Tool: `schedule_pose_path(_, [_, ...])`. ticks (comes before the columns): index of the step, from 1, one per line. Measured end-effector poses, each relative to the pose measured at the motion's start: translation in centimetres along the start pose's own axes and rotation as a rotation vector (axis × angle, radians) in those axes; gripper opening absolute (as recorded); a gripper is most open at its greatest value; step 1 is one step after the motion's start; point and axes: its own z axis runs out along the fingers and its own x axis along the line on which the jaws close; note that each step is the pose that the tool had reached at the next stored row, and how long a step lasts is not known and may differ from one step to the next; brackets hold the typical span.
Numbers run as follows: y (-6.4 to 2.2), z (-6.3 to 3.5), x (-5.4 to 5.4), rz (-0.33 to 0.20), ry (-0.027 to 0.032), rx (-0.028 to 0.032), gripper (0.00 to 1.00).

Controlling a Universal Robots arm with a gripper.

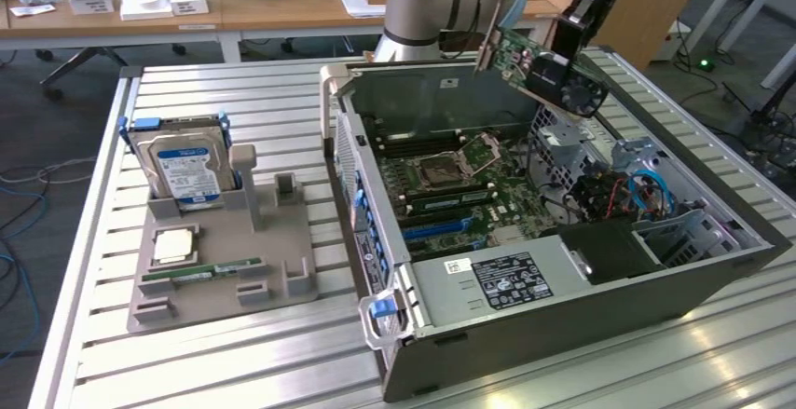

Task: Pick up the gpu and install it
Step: 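Insert the gpu into the slot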

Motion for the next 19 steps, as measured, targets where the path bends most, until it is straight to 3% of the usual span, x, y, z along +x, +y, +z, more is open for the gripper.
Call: schedule_pose_path(19, [0.01, 0.00, 0.01, -0.254, 0.0148, -0.0057, 0.26])
